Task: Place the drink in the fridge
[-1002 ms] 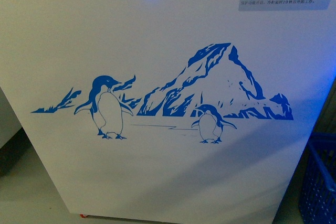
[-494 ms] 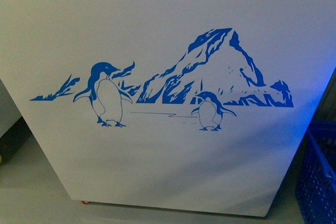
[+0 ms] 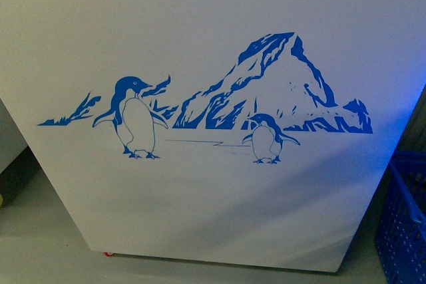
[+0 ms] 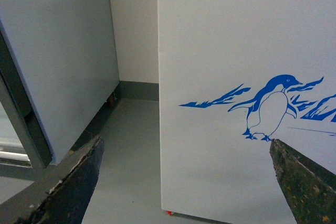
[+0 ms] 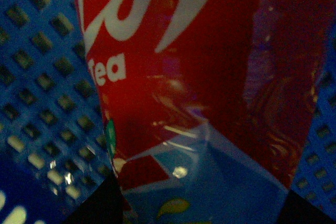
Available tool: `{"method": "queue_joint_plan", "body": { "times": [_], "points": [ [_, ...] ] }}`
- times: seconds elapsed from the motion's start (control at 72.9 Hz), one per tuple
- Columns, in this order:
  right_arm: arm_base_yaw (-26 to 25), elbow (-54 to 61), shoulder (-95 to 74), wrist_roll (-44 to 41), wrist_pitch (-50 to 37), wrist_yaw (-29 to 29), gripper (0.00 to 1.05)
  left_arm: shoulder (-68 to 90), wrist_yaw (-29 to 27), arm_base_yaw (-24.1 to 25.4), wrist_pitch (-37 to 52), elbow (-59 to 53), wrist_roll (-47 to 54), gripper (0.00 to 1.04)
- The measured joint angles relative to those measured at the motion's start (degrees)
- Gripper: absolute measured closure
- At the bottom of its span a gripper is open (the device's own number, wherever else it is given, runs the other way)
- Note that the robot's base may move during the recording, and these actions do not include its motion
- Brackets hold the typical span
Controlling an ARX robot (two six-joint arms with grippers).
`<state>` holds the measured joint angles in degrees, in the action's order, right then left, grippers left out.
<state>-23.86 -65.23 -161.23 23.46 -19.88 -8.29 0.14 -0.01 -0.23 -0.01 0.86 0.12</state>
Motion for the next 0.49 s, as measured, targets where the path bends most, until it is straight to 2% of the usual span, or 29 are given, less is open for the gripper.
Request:
{"method": "queue_joint_plan", "body": {
  "times": [0.206,0.302,0.412,0.494],
  "points": [
    [-0.31,14.78,24.52,-4.92,0.22,1.99,0.65,0.00,0.00,0.00,0.00,0.00,0.00,0.08],
    [-1.18,22.99,43.21,-8.94,4.17,4.15,0.65,0.00,0.00,0.00,0.00,0.00,0.00,0.08],
    [-1.29,27.69,55.95,-10.95,8.70,6.84,0.65,0.00,0.00,0.00,0.00,0.00,0.00,0.08],
    [-0.90,30.18,67.28,-11.56,12.20,11.37,0.65,0.00,0.00,0.00,0.00,0.00,0.00,0.08]
  ]
}}
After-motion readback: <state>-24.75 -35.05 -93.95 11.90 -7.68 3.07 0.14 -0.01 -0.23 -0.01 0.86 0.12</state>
